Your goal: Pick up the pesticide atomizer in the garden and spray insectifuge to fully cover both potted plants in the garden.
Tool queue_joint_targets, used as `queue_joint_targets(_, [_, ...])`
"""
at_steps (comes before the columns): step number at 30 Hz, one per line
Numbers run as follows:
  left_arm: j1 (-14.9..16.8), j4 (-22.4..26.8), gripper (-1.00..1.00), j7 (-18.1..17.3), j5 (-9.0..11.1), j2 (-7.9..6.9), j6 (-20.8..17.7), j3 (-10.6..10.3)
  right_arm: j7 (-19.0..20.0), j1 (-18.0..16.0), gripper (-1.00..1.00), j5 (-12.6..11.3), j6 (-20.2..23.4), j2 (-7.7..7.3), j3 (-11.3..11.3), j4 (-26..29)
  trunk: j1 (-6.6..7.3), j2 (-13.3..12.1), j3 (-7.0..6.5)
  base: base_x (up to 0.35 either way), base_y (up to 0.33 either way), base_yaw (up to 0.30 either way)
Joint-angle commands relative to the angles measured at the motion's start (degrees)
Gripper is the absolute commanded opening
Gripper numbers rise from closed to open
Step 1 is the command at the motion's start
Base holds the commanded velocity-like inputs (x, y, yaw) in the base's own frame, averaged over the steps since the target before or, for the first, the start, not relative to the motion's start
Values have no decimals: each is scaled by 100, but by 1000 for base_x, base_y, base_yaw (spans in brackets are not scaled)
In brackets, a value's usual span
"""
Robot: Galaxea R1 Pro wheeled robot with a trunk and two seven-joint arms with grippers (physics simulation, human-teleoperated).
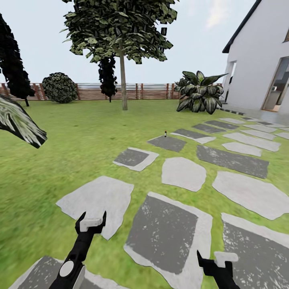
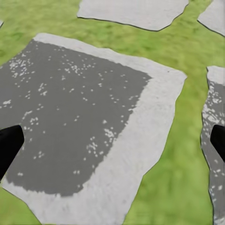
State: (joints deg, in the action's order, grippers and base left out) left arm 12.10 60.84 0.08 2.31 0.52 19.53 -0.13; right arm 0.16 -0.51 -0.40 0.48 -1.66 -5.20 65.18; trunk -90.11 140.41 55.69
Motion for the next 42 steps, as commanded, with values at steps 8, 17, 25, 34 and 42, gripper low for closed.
queue_joint_targets(8, [2, 1, 100, 1, 23, 1, 15, 0, 7, -2, 100, -4, 5, -1, -1, 3, -2, 2, 6, 338, 0, 0])
queue_joint_targets(17, [2, 2, 100, 1, 23, 1, 15, -4, 10, -2, 100, -4, 5, -4, 0, 6, -2, 2, 6, 338, 0, 0])
queue_joint_targets(25, [2, 5, 100, 1, 22, 1, 15, -5, 5, -2, 100, -4, 5, -2, -7, 5, -2, 2, 6, 338, 0, 0])
queue_joint_targets(34, [2, 3, 100, 1, 22, 1, 15, -5, 2, -2, 100, -4, 5, -1, -5, 11, -2, 2, 6, 338, 0, 0])
queue_joint_targets(42, [2, 4, 100, 1, 21, 1, 15, -5, 2, -2, 100, -4, 5, -2, -7, 12, -2, 2, 6, 338, 0, -38])
